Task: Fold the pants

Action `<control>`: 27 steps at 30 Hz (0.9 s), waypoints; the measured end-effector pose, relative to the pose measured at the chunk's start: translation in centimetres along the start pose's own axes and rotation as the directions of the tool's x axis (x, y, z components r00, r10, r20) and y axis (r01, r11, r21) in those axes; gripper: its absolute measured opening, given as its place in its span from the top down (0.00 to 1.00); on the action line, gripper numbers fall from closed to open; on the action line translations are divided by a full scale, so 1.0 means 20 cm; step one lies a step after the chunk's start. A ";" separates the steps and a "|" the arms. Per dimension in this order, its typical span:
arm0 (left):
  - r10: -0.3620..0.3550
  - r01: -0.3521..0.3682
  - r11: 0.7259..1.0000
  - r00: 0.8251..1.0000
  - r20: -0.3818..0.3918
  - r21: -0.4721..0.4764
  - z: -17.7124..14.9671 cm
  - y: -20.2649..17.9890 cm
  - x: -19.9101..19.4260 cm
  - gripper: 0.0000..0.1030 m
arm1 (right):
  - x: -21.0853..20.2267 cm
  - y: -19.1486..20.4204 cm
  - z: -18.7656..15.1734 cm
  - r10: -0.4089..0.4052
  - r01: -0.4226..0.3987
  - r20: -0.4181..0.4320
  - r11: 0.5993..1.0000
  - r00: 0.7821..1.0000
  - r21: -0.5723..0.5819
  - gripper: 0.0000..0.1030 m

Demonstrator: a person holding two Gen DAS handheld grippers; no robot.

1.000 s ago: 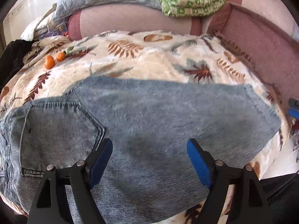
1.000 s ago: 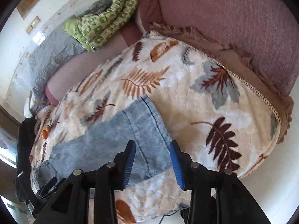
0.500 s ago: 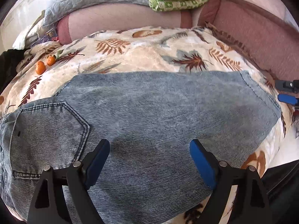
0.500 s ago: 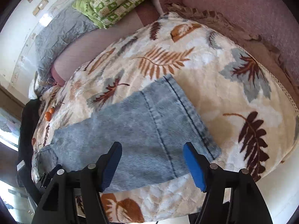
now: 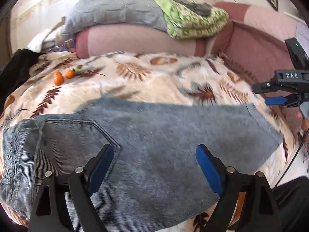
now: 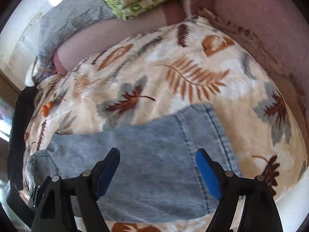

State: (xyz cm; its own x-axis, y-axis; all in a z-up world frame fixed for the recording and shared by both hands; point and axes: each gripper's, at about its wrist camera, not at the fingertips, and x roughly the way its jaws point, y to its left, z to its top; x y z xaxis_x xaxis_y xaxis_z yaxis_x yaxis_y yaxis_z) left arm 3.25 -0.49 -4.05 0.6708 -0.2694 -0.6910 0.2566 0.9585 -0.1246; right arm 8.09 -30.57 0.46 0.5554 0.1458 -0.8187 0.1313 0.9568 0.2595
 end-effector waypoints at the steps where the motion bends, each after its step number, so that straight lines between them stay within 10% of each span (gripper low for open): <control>1: 0.004 -0.004 1.000 1.000 -0.011 -0.027 0.00 0.03 0.01 0.15 | 0.02 0.10 0.04 0.025 -0.025 -0.002 0.999 1.000 -0.033 0.19; 8: 0.054 -0.068 0.991 0.991 -0.122 -0.114 -0.09 0.13 0.14 0.15 | 0.40 0.90 0.19 0.167 -0.212 -0.162 0.922 0.973 -0.323 0.31; 16: 0.035 -0.052 0.990 0.991 -0.130 -0.128 -0.09 0.16 0.14 0.15 | 0.90 1.43 0.12 0.083 -0.258 -0.346 0.829 0.934 -0.497 0.48; 19: 0.012 -0.033 0.988 0.991 -0.136 -0.153 -0.07 0.18 0.14 0.15 | 1.00 1.49 0.05 0.032 -0.263 -0.397 0.796 0.917 -0.545 0.78; 27: -0.028 -0.001 0.980 0.989 -0.144 -0.197 -0.05 0.21 0.15 0.15 | 0.92 1.64 -0.01 -0.058 -0.103 -0.193 0.680 0.979 -0.726 0.97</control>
State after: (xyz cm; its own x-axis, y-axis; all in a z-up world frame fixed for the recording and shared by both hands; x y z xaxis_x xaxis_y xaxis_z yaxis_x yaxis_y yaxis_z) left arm 5.63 2.90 -7.47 0.5560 -0.2798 -0.7827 0.1140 0.9584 -0.2616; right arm 22.48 3.60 -6.15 0.3778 0.1357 -0.9159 -0.5637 0.8185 -0.1112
